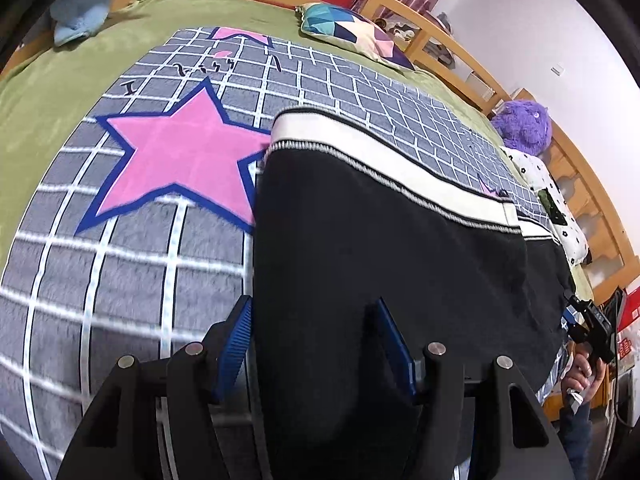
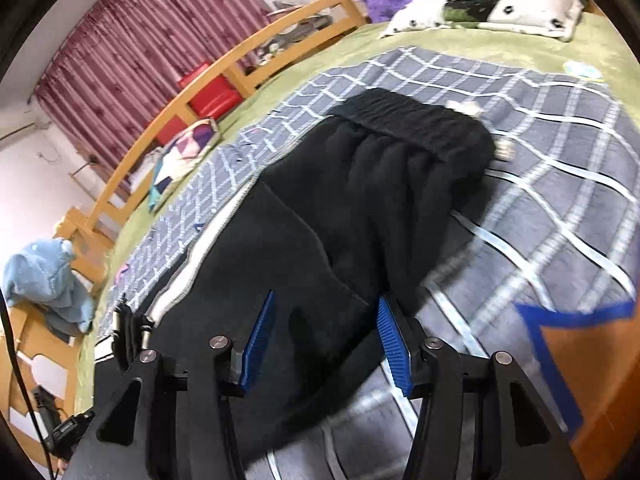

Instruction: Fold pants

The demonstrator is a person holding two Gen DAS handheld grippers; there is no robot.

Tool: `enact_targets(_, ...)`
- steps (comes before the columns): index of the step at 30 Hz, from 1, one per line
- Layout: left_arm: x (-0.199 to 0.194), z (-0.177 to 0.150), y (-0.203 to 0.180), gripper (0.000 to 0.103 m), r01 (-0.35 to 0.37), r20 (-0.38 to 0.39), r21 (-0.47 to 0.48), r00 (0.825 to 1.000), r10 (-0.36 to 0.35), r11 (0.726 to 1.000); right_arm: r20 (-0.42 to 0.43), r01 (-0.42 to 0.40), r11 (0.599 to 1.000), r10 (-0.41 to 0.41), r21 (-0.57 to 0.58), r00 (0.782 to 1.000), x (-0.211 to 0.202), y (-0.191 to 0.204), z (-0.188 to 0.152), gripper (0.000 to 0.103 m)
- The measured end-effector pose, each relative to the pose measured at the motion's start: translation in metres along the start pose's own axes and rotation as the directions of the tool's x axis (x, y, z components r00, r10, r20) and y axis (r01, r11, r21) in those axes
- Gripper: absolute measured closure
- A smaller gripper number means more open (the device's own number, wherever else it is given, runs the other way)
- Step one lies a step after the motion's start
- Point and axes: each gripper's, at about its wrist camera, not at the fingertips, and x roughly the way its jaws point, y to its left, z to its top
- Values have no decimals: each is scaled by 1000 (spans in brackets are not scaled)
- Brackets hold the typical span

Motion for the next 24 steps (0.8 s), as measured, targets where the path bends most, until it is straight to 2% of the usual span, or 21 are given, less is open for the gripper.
enact_targets(5, 12, 11, -3, 47, 28, -10, 19, 1000, -27, 999, -44, -23, 1000, 23, -10, 999, 21, 5, 11, 48)
enact_targets(7, 15, 12, -4, 47, 46, -14, 19, 999, -46, 999, -53, -33, 999, 33, -12, 998, 24, 7, 8, 43)
enact_targets(9, 15, 13, -3, 48, 55, -13, 6, 998, -55, 998, -73, -12, 999, 10, -35, 997, 26, 9, 6, 43)
enact_targets(11, 12, 12, 1, 55, 69, -14, -8, 998, -69, 998, -94, 3, 999, -6, -39, 996, 22, 12, 3, 44)
enact_targets(13, 10, 10, 5, 56, 96, -24, -30, 995, -97, 995, -110, 5, 999, -8, -33, 994, 17, 10, 0, 44)
enact_targets(16, 11, 7, 8, 56, 113, -26, -53, 993, -115, 992, -109, -1, 1000, -1, -17, 994, 12, 3, -6, 44)
enact_targets(21, 15, 9, 0, 55, 76, -31, -34, 997, -77, 997, -59, -31, 998, 34, 51, 998, 20, -1, -3, 42)
enact_targets(24, 12, 8, 3, 55, 90, -33, -46, 995, -91, 995, -52, -11, 999, 13, 32, 999, 22, 4, -1, 42)
